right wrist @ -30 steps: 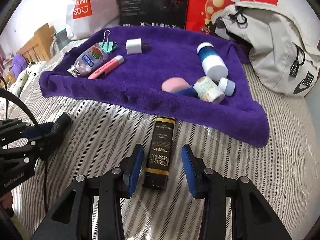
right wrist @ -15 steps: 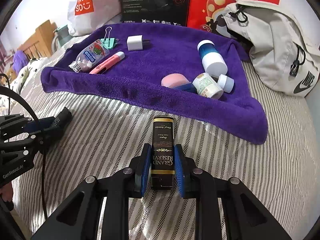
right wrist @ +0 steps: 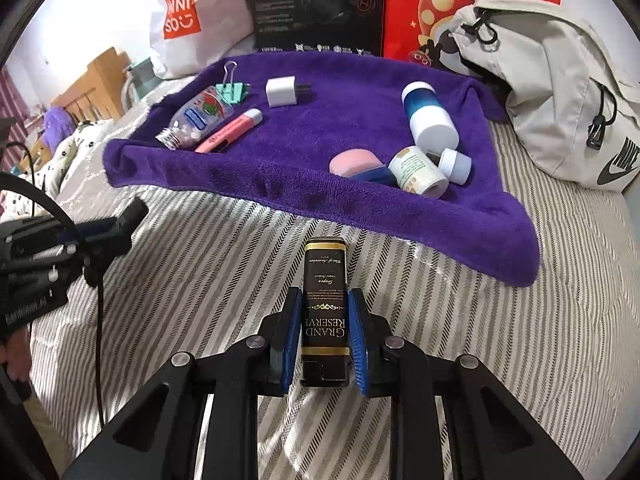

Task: Organize rigid objects
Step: 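Carry the cylinder in the left gripper while the right carries the bottle toward the towel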

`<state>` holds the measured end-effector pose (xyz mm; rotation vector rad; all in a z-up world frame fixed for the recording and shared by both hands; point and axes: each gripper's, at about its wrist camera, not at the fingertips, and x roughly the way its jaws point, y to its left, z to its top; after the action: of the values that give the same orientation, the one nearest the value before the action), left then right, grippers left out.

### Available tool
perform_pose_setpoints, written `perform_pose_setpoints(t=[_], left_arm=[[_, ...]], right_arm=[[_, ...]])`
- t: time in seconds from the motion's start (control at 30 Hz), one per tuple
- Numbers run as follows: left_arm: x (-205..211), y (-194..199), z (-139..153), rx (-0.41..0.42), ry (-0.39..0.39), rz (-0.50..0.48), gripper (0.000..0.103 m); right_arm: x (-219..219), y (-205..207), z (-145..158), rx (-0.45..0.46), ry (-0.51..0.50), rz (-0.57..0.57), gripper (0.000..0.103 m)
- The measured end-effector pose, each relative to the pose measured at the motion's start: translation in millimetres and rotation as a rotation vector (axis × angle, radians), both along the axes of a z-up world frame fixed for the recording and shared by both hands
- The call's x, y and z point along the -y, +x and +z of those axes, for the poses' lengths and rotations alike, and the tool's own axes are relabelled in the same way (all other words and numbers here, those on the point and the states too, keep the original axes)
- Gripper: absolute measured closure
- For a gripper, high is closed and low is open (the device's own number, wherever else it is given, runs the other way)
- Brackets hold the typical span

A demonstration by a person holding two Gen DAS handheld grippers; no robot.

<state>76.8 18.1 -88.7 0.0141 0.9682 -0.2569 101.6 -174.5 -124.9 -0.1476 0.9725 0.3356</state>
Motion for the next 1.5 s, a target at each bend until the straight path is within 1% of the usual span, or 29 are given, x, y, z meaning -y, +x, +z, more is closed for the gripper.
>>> perform_pose_setpoints(t=[0.1,0.23,0.33,0.67,0.77,0.9,1.0,1.03,1.17,1.2,1.4,1.43,1.5], left_arm=[[0.2,3.3,7.6,0.008,0.011,0.005,0.082],[-1.2,10.1,15.8,0.008,0.003,0.005,0.082],[-0.6,18.2,23.1,0.01,-0.003,0.001,0.082],[14.9,52.1,39.8,0.015,-0.035,-0.045,0.083],[20.6,59.4,36.8,0.007,-0.003,-0.045,0.084],[10.5,60.4,39.0,0.008,-0.02,-0.03,0.084],[4.0,54.8,34.6,0.003,0.035,-0.013,0.084],[0.7,52.1,32.6,0.002,0.039,-0.005,0.084],[-13.2,38.1,25.4,-0.009,-0.049,-0.002,0.084],[-13.8,35.4,24.0,-0.008,-0.055,-0.002,0.084],[-1.8,30.9,8.8,-0.026,-0.031,-0.034,0.083],[1.5,32.6,5.1,-0.029,-0.029,-0.041,0.078],[6.4,35.3,0.3,-0.024,0.005,-0.038,0.075]], right_arm=[[5.8,-6.2,9.8,0.014,0.014,0.005,0.08],[12.6,-10.2,21.7,0.027,0.043,0.015,0.08],[15.1,-9.7,30.4,0.04,0.046,0.025,0.08],[25.1,9.0,51.4,0.057,0.081,0.038,0.08],[25.3,12.6,50.0,0.055,0.073,0.043,0.08],[25.9,14.2,45.6,0.041,0.087,0.047,0.08],[25.7,12.0,43.9,0.039,0.091,0.053,0.08],[25.2,11.1,43.2,0.037,0.096,0.054,0.08],[22.2,9.0,39.8,0.03,0.091,0.061,0.08],[21.3,8.3,39.1,0.028,0.092,0.064,0.08],[12.9,2.9,33.7,0.019,0.088,0.085,0.08],[11.5,2.0,32.4,0.015,0.086,0.089,0.08],[9.0,-0.1,29.2,0.006,0.077,0.095,0.08]])
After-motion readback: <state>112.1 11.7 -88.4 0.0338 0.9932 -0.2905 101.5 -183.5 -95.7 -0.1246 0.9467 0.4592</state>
